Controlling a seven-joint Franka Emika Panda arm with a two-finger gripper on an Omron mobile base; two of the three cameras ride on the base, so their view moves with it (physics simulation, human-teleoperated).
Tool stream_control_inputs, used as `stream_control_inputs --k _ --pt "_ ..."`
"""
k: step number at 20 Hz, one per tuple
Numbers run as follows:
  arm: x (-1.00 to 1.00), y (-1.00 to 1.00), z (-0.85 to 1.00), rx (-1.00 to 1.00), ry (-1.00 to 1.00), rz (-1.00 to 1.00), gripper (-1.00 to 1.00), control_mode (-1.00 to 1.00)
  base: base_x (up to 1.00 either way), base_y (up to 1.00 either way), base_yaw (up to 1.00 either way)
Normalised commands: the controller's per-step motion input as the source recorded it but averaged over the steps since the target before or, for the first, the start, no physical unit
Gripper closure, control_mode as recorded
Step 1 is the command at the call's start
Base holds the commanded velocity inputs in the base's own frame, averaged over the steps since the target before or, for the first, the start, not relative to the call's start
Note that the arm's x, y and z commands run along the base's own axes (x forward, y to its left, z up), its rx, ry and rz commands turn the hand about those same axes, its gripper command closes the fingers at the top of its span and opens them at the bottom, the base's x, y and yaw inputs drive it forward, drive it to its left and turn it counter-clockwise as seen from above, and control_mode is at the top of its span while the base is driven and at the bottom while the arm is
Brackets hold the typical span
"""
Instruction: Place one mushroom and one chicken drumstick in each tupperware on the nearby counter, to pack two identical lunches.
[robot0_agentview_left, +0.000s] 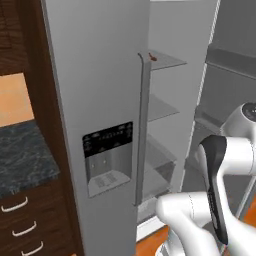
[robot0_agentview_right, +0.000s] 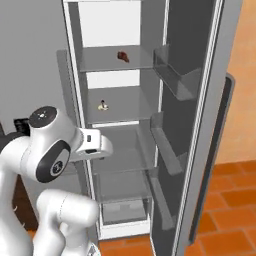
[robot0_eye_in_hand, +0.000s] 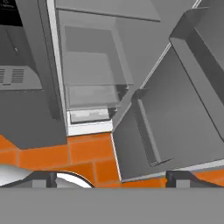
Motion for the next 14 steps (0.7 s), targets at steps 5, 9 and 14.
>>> stream_control_inputs --k 5,9,14 --pt "0.0 0.0 0.0 0.0 0.0 0.0 -1.0 1.0 0.74 -0.04 0.35" --pt "0.0 0.0 0.0 0.0 0.0 0.0 -1.0 1.0 0.36 -0.56 0.3" --pt "0.0 0.0 0.0 0.0 0.0 0.0 -1.0 1.0 0.31 -0.47 0.26"
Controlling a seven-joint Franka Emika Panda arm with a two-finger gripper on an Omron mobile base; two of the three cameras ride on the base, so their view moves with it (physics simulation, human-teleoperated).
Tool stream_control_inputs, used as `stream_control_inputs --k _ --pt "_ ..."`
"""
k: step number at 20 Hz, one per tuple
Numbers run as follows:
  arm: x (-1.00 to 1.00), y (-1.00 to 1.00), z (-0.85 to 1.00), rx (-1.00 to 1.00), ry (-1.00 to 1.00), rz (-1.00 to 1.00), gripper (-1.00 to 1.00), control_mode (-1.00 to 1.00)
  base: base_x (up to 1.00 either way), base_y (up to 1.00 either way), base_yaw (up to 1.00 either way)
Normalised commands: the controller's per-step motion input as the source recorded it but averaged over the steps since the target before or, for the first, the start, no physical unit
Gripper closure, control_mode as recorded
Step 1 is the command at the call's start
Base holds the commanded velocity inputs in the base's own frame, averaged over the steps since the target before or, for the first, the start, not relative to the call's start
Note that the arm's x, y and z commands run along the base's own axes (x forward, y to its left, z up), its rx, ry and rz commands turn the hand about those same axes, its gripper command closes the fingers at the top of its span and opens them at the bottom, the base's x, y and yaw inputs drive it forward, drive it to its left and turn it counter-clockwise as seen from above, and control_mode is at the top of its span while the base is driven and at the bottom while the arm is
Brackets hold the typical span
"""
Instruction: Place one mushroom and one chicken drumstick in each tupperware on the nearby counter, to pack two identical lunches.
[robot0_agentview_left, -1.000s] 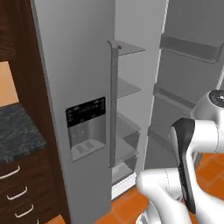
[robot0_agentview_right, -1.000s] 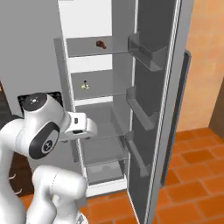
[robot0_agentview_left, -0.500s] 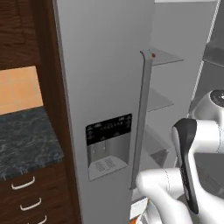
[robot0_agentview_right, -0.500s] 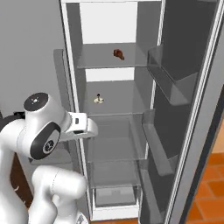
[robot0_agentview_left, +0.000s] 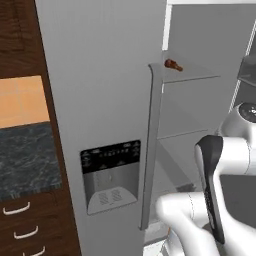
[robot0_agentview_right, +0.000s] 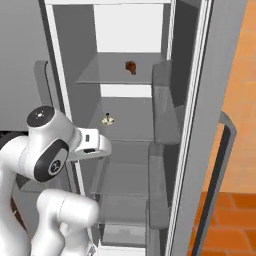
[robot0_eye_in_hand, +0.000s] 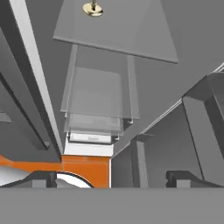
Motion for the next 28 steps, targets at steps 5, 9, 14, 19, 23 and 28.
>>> stream_control_inputs --k 5,9,14,19,23,28 --pt "0.0 0.0 0.0 0.0 0.0 0.0 -1.0 1.0 0.61 -0.02 0.27" --pt "0.0 0.0 0.0 0.0 0.0 0.0 -1.0 1.0 0.51 -0.27 0.31" --pt "0.0 0.0 0.0 0.0 0.0 0.0 -1.0 1.0 0.32 -0.41 0.28" --pt "0.0 0.0 0.0 0.0 0.0 0.0 -1.0 1.0 0.09 -0.52 0.22" --pt "0.0 0.0 0.0 0.0 0.0 0.0 -1.0 1.0 0.04 -0.23 0.15" --pt "0.05 0.0 -0.05 0.0 0.0 0.0 -1.0 -1.0 0.11 0.0 0.03"
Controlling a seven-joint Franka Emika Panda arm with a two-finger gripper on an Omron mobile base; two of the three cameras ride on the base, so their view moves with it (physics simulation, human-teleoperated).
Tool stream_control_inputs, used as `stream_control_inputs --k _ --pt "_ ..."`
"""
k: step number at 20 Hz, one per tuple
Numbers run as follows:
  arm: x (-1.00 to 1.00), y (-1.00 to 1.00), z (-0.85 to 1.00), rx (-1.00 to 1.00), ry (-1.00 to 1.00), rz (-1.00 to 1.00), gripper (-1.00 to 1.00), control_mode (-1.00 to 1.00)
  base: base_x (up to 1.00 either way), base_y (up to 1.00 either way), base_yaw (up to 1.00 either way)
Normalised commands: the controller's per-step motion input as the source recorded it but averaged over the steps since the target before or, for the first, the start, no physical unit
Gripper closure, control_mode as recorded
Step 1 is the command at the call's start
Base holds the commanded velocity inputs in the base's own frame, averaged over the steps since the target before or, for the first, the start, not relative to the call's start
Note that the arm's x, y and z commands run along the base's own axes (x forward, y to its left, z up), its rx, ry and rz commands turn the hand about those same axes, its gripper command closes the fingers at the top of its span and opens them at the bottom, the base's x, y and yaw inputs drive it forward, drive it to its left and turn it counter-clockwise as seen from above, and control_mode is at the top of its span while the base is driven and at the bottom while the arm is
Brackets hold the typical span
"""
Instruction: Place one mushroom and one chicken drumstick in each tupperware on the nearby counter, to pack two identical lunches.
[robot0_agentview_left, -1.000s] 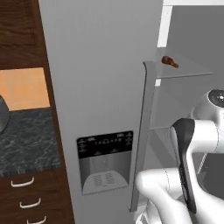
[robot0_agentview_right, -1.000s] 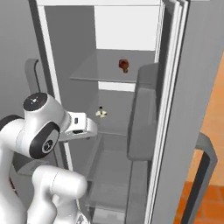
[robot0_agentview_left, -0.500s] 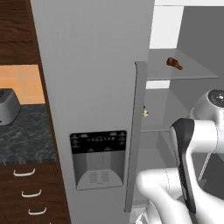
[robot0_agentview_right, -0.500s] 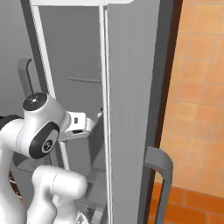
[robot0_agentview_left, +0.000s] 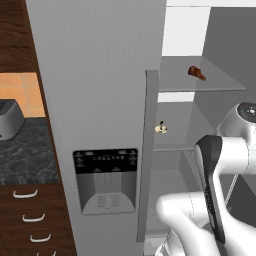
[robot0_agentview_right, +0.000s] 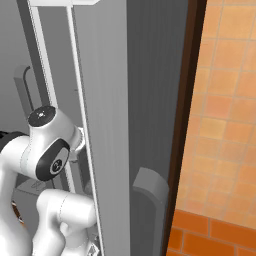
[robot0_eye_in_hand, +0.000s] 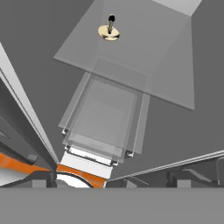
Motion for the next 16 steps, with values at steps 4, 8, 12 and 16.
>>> stream_control_inputs --k 4,8,12,16 --pt "0.0 0.0 -0.13 0.0 -0.02 0.0 -1.0 -1.0 0.0 0.0 0.0" --pt "0.01 -0.03 -0.16 0.0 -0.08 0.0 -1.0 -1.0 0.0 0.0 0.0" --pt "0.36 0.09 -0.06 0.08 -0.01 0.0 -1.0 -1.0 0.0 0.0 0.0" --pt "0.75 0.03 0.0 0.24 -0.01 0.0 -1.0 -1.0 0.0 0.0 0.0"
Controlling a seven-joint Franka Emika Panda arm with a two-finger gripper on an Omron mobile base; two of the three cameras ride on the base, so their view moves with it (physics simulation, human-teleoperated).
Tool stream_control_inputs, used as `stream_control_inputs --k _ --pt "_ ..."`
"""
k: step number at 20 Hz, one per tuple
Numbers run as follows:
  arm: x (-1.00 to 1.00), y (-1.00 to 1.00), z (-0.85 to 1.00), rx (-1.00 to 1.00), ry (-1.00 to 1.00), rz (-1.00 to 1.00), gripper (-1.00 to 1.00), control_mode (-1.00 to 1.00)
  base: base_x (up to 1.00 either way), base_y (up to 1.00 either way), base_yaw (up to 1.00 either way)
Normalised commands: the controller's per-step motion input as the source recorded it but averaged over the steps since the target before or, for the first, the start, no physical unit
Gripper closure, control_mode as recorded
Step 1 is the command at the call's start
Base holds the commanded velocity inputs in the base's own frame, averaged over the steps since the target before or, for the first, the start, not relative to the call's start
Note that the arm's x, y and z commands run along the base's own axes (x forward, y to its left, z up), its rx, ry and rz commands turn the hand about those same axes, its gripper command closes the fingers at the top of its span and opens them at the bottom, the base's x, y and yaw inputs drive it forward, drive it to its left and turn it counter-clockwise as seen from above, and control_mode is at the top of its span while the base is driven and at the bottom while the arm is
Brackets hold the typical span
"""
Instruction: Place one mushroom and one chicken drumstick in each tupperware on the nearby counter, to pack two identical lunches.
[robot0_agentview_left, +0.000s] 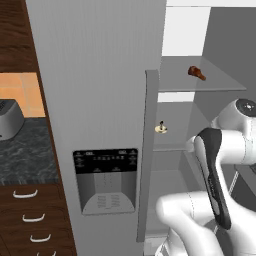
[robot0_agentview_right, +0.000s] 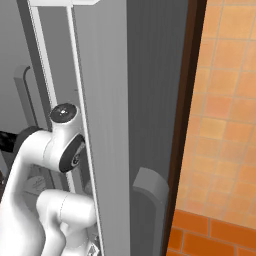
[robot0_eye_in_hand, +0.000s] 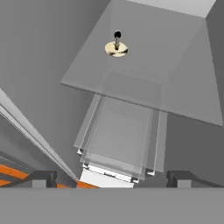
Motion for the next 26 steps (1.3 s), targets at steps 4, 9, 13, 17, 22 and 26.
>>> stream_control_inputs --k 4,9,13,17,22,26 --pt "0.79 0.01 -0.24 0.15 0.0 0.01 -1.0 -1.0 0.0 0.0 0.0" --pt "0.67 0.02 -0.36 0.01 0.0 0.07 -1.0 -1.0 0.0 0.0 0.0" --pt "0.83 0.0 -0.42 0.03 0.0 0.08 -1.0 -1.0 0.0 0.0 0.0" --pt "0.89 0.0 -0.35 0.04 0.0 0.12 -1.0 -1.0 0.0 0.0 0.0" --pt "0.86 0.0 -0.19 0.01 0.02 0.13 -1.0 -1.0 0.0 0.0 0.0" --pt "0.75 0.0 -0.09 0.0 0.03 0.04 -1.0 -1.0 0.0 0.0 0.0"
